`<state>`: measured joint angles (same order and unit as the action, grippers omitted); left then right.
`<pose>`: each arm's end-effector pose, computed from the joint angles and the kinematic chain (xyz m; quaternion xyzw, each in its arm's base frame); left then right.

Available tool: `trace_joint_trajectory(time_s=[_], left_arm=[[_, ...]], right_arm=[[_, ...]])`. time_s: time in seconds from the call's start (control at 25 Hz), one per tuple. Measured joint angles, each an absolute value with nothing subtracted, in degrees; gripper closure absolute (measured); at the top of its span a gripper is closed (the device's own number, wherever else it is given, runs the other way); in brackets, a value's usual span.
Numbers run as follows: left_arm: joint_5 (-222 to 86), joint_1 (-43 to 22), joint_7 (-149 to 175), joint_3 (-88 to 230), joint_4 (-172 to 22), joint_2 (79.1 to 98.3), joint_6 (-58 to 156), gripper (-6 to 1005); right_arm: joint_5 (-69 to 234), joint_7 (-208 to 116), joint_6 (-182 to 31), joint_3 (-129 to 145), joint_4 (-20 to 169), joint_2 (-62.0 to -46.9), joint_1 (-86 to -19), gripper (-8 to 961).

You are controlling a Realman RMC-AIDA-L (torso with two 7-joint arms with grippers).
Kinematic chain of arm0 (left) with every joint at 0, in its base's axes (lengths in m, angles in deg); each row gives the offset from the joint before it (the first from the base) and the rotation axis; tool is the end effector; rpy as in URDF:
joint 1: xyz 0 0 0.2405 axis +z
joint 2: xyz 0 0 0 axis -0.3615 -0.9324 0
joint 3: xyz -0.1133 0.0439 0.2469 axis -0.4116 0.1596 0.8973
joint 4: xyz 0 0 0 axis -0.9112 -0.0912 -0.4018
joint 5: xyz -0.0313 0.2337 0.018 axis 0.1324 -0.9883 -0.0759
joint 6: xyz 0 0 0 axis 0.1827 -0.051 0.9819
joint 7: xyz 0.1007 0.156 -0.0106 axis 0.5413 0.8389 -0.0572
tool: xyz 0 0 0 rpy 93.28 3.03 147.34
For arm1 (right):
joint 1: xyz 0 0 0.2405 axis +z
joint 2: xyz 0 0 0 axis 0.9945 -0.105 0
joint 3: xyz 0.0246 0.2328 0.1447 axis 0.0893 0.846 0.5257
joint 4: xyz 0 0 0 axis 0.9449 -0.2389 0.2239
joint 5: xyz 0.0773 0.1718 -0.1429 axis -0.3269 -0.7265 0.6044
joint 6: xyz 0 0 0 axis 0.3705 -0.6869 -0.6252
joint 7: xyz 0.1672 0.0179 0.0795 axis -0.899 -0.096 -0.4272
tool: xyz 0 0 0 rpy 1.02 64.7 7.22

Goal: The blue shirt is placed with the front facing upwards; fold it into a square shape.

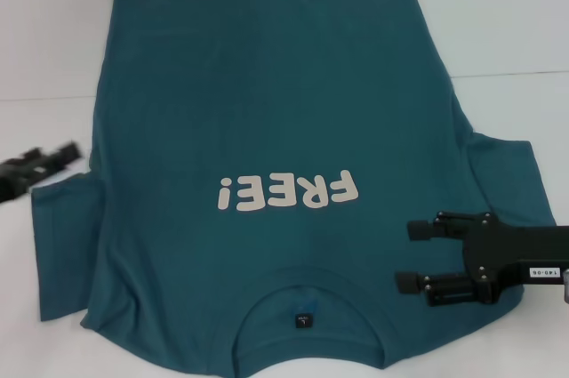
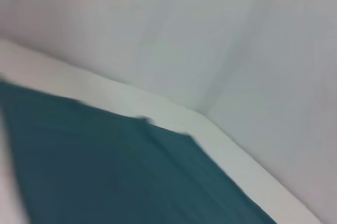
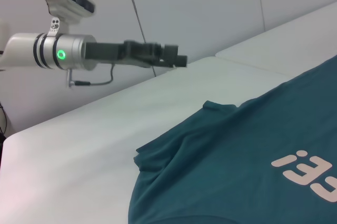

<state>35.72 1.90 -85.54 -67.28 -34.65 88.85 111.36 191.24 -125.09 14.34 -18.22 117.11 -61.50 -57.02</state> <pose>-0.3461 0.3972 0.0298 -0.7705 -0.4440 -0.3479 0.2969 0.2954 0.3446 -0.0193 -0.9458 0.2225 0.2095 0.1100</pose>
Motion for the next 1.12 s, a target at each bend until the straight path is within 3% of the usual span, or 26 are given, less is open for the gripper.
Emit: trace_joint_trajectory(time_s=[0.24, 0.68, 1.12], left_arm=[[28.2, 0.2, -95.4, -67.9, -35.6, 87.76, 100.7, 106], [11.4, -2.3, -110.4, -67.9, -32.3, 87.3, 101.9, 107], [2.8, -3.2, -112.0, -68.1, -29.5, 88.22, 103.2, 107]], right_arm=[[191.4, -125.1, 14.1, -18.6, 117.1, -61.45, -56.6, 35], [191.4, -125.6, 14.6, -18.9, 117.6, -61.24, -56.4, 35], [191.2, -125.7, 14.0, -18.8, 117.7, -61.39, -56.0, 34]])
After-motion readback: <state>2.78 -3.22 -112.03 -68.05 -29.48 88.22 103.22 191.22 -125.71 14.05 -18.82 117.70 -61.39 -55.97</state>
